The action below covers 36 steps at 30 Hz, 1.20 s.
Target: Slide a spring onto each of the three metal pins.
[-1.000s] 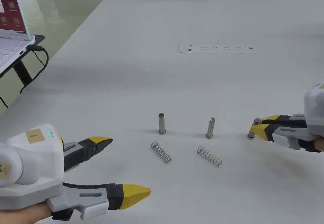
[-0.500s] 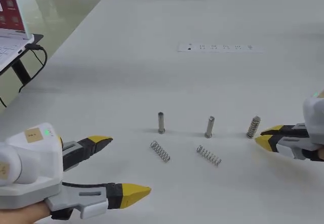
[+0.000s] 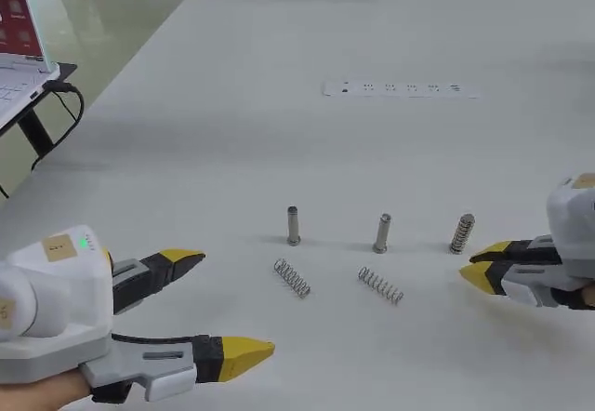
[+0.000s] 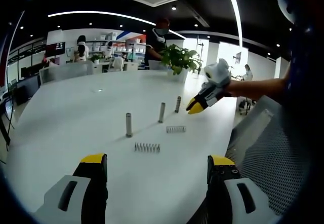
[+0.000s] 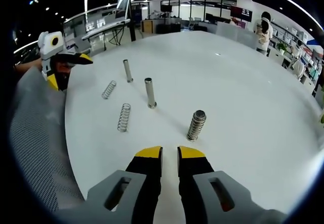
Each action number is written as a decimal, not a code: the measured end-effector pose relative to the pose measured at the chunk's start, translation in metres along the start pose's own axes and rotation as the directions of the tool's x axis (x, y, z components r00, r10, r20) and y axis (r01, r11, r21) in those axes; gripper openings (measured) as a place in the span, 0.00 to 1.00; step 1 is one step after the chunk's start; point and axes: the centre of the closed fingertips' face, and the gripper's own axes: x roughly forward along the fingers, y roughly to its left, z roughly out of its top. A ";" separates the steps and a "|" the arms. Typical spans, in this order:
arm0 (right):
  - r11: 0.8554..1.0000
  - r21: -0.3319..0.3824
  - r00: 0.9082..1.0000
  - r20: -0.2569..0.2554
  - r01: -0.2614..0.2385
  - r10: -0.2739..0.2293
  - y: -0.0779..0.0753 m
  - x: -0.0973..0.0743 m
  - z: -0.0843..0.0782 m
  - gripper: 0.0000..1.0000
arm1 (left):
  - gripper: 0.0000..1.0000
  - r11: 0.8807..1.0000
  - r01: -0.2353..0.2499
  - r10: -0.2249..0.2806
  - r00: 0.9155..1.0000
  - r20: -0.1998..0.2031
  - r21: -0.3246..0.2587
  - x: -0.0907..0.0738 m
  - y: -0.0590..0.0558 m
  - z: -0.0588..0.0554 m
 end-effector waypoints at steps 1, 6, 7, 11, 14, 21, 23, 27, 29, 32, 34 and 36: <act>1.000 -0.006 1.000 -0.002 -0.004 0.004 0.002 0.000 0.000 0.09 | 0.77 1.000 0.000 0.000 1.000 0.001 0.000 0.000 0.000 0.000; 0.998 -0.036 0.999 -0.023 -0.042 0.041 0.015 0.000 0.004 0.09 | 0.77 1.000 0.001 -0.001 1.000 0.004 0.000 0.000 0.000 0.000; 0.998 -0.044 0.998 -0.025 -0.050 0.049 0.018 0.000 0.007 0.10 | 0.77 1.000 0.002 -0.002 1.000 0.004 0.001 0.000 0.000 0.000; 0.995 -0.074 0.997 -0.028 -0.072 0.070 0.026 0.001 0.014 0.11 | 0.77 1.000 0.001 -0.001 1.000 0.006 0.000 0.000 0.000 0.001; 0.992 -0.092 0.996 -0.037 -0.089 0.086 0.032 0.003 0.020 0.11 | 0.77 1.000 0.001 -0.001 1.000 0.008 0.001 0.000 0.000 0.001; 0.984 -0.135 0.993 -0.046 -0.114 0.109 0.043 0.006 0.033 0.11 | 0.77 1.000 -0.001 0.001 1.000 0.016 -0.001 0.000 0.001 0.003; 0.982 -0.146 0.992 -0.047 -0.121 0.115 0.046 0.007 0.036 0.11 | 0.77 1.000 -0.002 0.002 1.000 0.021 -0.003 -0.001 0.002 0.004; 0.978 -0.161 0.991 -0.060 -0.131 0.123 0.052 0.011 0.041 0.11 | 0.77 1.000 -0.002 0.002 1.000 0.024 -0.004 -0.001 0.002 0.004; 0.977 -0.164 0.990 -0.064 -0.137 0.128 0.055 0.014 0.044 0.11 | 0.77 1.000 -0.001 0.001 1.000 0.025 -0.003 0.000 0.002 0.004; 0.975 -0.169 0.989 -0.070 -0.143 0.132 0.058 0.017 0.048 0.11 | 0.77 1.000 0.000 0.001 1.000 0.025 -0.003 -0.001 0.002 0.004; 0.975 -0.175 0.988 -0.083 -0.140 0.127 0.060 0.021 0.049 0.11 | 0.77 1.000 0.000 0.000 1.000 0.026 -0.003 0.000 0.002 0.004; 0.974 -0.176 0.988 -0.089 -0.143 0.129 0.062 0.023 0.051 0.11 | 0.77 1.000 0.001 0.000 1.000 0.026 -0.003 -0.001 0.001 0.005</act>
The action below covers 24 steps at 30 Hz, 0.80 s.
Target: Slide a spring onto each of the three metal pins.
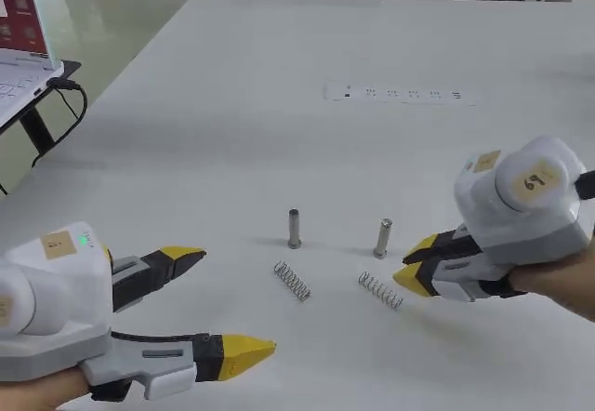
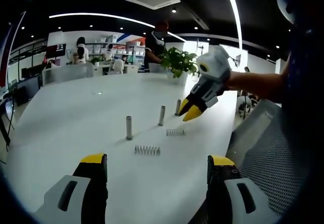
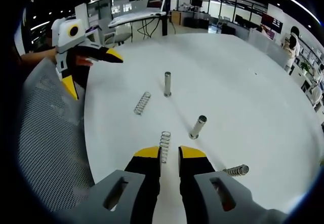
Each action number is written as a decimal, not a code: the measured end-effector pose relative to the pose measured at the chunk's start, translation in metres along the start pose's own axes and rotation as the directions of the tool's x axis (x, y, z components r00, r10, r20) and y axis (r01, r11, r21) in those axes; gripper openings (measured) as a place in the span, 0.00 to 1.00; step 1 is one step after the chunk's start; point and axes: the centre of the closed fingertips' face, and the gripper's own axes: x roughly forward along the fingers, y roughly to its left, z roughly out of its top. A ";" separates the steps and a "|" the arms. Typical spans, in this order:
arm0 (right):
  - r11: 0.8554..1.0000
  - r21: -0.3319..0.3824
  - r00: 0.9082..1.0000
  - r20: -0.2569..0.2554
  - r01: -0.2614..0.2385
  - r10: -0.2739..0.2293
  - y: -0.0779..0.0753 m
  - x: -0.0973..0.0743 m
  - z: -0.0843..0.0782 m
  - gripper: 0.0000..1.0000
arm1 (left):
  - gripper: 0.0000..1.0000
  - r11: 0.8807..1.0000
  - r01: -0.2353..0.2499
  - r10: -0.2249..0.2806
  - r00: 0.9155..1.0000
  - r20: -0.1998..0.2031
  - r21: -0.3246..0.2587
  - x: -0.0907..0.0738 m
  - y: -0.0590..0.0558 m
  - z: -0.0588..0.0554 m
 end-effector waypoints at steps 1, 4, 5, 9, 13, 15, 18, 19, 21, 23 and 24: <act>1.000 -0.003 1.000 -0.001 -0.005 0.005 0.002 0.002 0.002 0.11 | 0.77 1.000 0.001 -0.001 1.000 0.001 0.000 0.000 0.000 0.000; 1.000 -0.006 1.000 -0.023 -0.009 0.009 0.004 0.008 0.003 0.11 | 0.77 1.000 0.003 -0.003 1.000 0.000 0.001 0.000 -0.001 0.000; 1.000 -0.009 1.000 -0.028 -0.008 0.008 0.004 0.009 0.003 0.11 | 0.77 1.000 0.003 -0.003 1.000 0.001 0.001 0.000 -0.001 0.001; 1.000 -0.002 0.998 -0.062 -0.012 0.012 0.005 0.017 0.003 0.11 | 0.77 1.000 0.002 -0.002 1.000 0.006 0.000 0.000 -0.001 0.001; 1.000 -0.009 0.996 -0.089 -0.008 0.007 0.006 0.024 0.003 0.11 | 0.77 1.000 0.002 -0.002 1.000 0.008 0.000 0.000 -0.001 0.002; 1.000 -0.007 0.994 -0.105 -0.007 0.006 0.006 0.027 0.003 0.11 | 0.77 1.000 0.001 -0.001 1.000 0.010 0.001 0.000 -0.002 0.002; 1.000 -0.018 0.990 -0.138 0.004 -0.007 0.005 0.032 0.000 0.12 | 0.77 1.000 0.001 -0.001 1.000 0.011 0.002 0.000 -0.002 0.003; 1.000 -0.021 0.990 -0.144 0.005 -0.008 0.004 0.034 0.000 0.12 | 0.77 1.000 0.001 -0.001 1.000 0.012 0.001 0.000 -0.002 0.003; 1.000 -0.019 0.989 -0.149 0.004 -0.007 0.004 0.036 0.000 0.13 | 0.77 1.000 0.000 0.000 1.000 0.013 0.001 0.000 -0.002 0.003; 1.000 -0.014 0.988 -0.157 0.002 -0.004 0.005 0.038 0.000 0.13 | 0.77 1.000 0.000 0.000 1.000 0.014 0.000 0.000 -0.002 0.003; 1.000 -0.014 0.987 -0.163 0.004 -0.007 0.004 0.039 0.000 0.13 | 0.77 1.000 0.000 0.000 1.000 0.015 0.000 0.000 -0.001 0.003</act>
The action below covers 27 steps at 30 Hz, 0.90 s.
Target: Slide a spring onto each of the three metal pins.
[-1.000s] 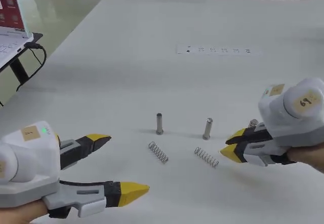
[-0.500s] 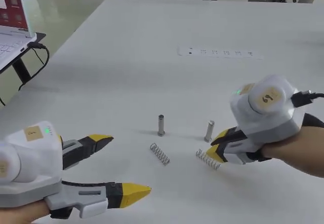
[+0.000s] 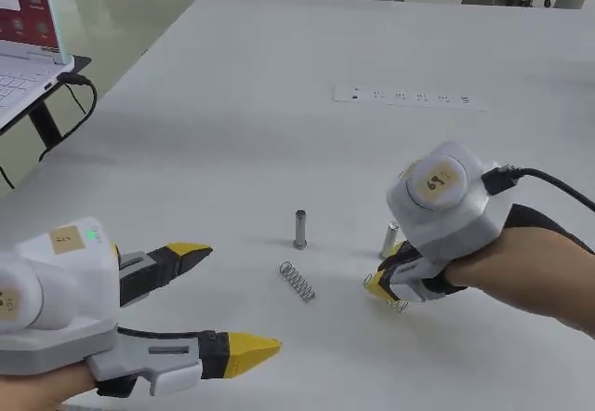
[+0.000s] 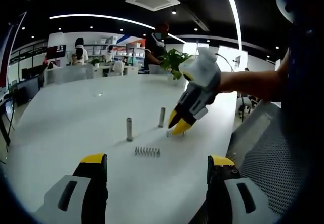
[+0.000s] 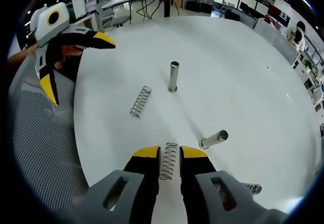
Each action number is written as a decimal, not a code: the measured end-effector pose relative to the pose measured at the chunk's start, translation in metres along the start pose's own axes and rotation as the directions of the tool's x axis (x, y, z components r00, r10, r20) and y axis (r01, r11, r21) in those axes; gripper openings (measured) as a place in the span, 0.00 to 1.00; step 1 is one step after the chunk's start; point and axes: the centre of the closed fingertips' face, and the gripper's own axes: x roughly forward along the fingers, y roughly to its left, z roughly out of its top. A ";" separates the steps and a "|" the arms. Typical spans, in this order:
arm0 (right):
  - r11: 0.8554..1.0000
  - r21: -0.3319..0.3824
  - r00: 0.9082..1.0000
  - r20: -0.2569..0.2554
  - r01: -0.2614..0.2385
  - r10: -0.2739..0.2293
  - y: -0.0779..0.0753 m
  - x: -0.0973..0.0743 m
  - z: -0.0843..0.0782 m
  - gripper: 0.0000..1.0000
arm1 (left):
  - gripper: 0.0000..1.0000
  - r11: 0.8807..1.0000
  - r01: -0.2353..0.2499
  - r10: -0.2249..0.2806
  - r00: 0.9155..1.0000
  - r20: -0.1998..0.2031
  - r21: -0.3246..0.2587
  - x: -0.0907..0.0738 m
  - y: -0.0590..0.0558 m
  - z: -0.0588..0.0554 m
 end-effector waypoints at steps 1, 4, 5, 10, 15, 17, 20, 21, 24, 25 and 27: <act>1.000 0.001 1.000 -0.004 0.001 -0.001 -0.001 0.001 0.000 0.13 | 0.77 1.000 0.000 0.000 1.000 0.000 0.000 0.000 0.000 0.000; 1.000 0.004 1.000 -0.021 0.005 -0.005 -0.001 0.004 -0.002 0.13 | 0.77 1.000 0.001 -0.001 1.000 -0.001 -0.001 0.000 0.000 0.000; 1.000 0.002 0.999 -0.031 0.005 -0.004 -0.001 0.005 -0.004 0.13 | 0.77 1.000 0.001 -0.001 1.000 0.001 0.000 0.000 0.000 0.000; 1.000 0.000 0.999 -0.048 0.003 -0.003 0.000 0.008 -0.004 0.13 | 0.77 1.000 0.000 0.000 1.000 0.003 -0.002 -0.001 0.001 0.000; 1.000 0.001 0.998 -0.062 0.002 -0.002 0.001 0.011 -0.004 0.13 | 0.77 1.000 -0.001 0.001 1.000 0.002 -0.002 -0.001 0.001 0.000; 1.000 0.001 0.998 -0.067 0.001 -0.001 0.001 0.012 -0.005 0.13 | 0.77 1.000 -0.001 0.001 1.000 0.002 -0.001 -0.001 0.001 0.000; 1.000 0.003 0.997 -0.077 0.003 -0.003 0.000 0.013 -0.006 0.12 | 0.77 1.000 -0.002 0.002 1.000 0.002 -0.001 -0.001 0.001 0.000; 1.000 0.002 0.997 -0.083 0.003 -0.003 0.000 0.014 -0.006 0.12 | 0.77 1.000 -0.003 0.003 1.000 0.002 -0.001 -0.002 0.002 0.000; 1.000 0.000 0.996 -0.089 0.000 0.000 0.001 0.014 -0.007 0.12 | 0.77 1.000 -0.005 0.005 1.000 0.003 -0.001 -0.002 0.002 0.000; 1.000 0.002 0.996 -0.086 -0.002 0.002 0.002 0.014 -0.006 0.11 | 0.77 1.000 -0.005 0.005 1.000 0.003 -0.001 -0.002 0.002 0.000; 1.000 0.004 0.996 -0.086 -0.004 0.004 0.002 0.015 -0.006 0.11 | 0.77 1.000 -0.005 0.005 1.000 0.003 -0.001 -0.002 0.002 0.000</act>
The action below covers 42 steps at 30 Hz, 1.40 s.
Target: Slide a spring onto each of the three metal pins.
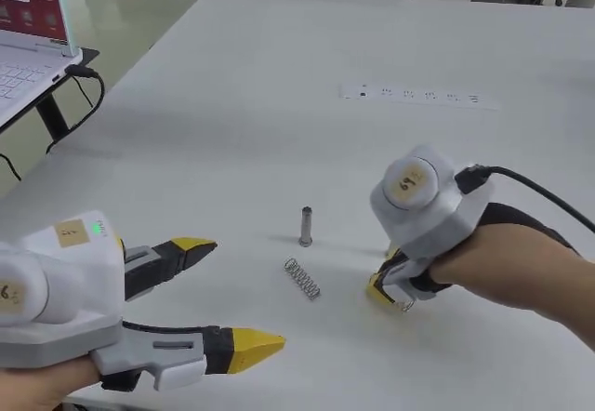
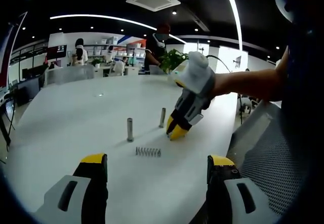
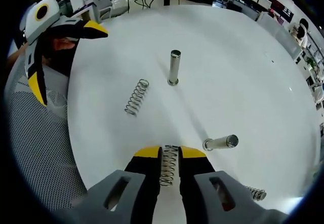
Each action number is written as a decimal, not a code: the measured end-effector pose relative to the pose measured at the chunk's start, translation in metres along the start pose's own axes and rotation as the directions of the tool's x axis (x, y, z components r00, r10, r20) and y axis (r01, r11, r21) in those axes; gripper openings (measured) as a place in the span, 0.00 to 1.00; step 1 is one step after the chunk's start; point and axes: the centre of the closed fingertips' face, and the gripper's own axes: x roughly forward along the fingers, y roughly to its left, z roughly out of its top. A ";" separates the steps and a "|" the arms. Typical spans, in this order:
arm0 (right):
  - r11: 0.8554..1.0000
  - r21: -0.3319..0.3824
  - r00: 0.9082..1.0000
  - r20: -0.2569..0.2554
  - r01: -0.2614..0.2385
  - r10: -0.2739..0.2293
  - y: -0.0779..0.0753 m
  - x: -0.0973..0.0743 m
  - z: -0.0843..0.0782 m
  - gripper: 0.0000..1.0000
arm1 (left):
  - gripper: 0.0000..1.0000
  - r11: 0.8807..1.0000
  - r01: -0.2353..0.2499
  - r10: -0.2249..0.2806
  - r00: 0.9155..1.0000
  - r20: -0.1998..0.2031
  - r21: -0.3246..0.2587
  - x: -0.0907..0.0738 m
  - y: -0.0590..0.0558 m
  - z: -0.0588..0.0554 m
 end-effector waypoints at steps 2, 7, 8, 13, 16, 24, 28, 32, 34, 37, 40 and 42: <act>1.000 0.010 1.000 -0.004 -0.004 0.004 0.001 0.000 0.000 0.10 | 0.77 1.000 0.000 0.000 1.000 -0.003 0.002 0.000 0.000 0.000; 1.000 0.013 1.000 -0.005 -0.002 0.002 0.000 0.000 -0.001 0.08 | 0.77 1.000 0.000 0.000 1.000 -0.003 0.002 0.000 -0.001 0.000; 1.000 0.015 1.000 -0.005 -0.003 0.003 -0.001 0.000 -0.001 0.08 | 0.77 1.000 0.000 0.000 1.000 -0.003 0.002 0.000 -0.001 -0.001; 1.000 0.025 1.000 0.021 0.002 -0.002 -0.001 -0.005 0.004 0.08 | 0.77 1.000 0.001 -0.001 1.000 -0.005 0.003 0.000 -0.001 -0.001; 1.000 0.027 0.999 0.046 0.005 -0.006 -0.001 -0.012 0.008 0.08 | 0.77 1.000 0.002 -0.002 1.000 -0.005 0.002 0.000 -0.001 -0.002; 1.000 0.022 0.995 0.101 0.021 -0.023 -0.003 -0.027 0.016 0.08 | 0.77 1.000 0.005 -0.005 1.000 -0.011 0.008 0.000 -0.001 -0.002; 0.999 0.024 0.992 0.123 0.028 -0.030 -0.002 -0.034 0.016 0.08 | 0.77 1.000 0.006 -0.006 1.000 -0.013 0.012 0.000 -0.001 -0.002; 0.999 0.031 0.990 0.139 0.030 -0.034 -0.003 -0.038 0.014 0.08 | 0.77 1.000 0.008 -0.008 1.000 -0.015 0.014 0.000 -0.002 -0.002; 0.999 0.041 0.987 0.158 0.030 -0.036 -0.003 -0.042 0.014 0.08 | 0.77 1.000 0.009 -0.009 1.000 -0.017 0.016 0.000 -0.002 -0.002; 0.998 0.052 0.982 0.188 0.025 -0.035 -0.003 -0.047 0.015 0.08 | 0.77 1.000 0.010 -0.010 1.000 -0.018 0.015 0.001 -0.002 -0.002; 0.998 0.058 0.976 0.215 0.024 -0.036 -0.003 -0.052 0.017 0.08 | 0.77 1.000 0.012 -0.012 1.000 -0.019 0.016 0.001 -0.002 -0.002; 0.998 0.058 0.967 0.254 0.018 -0.032 -0.003 -0.057 0.022 0.08 | 0.77 1.000 0.013 -0.013 1.000 -0.021 0.016 0.001 -0.003 -0.002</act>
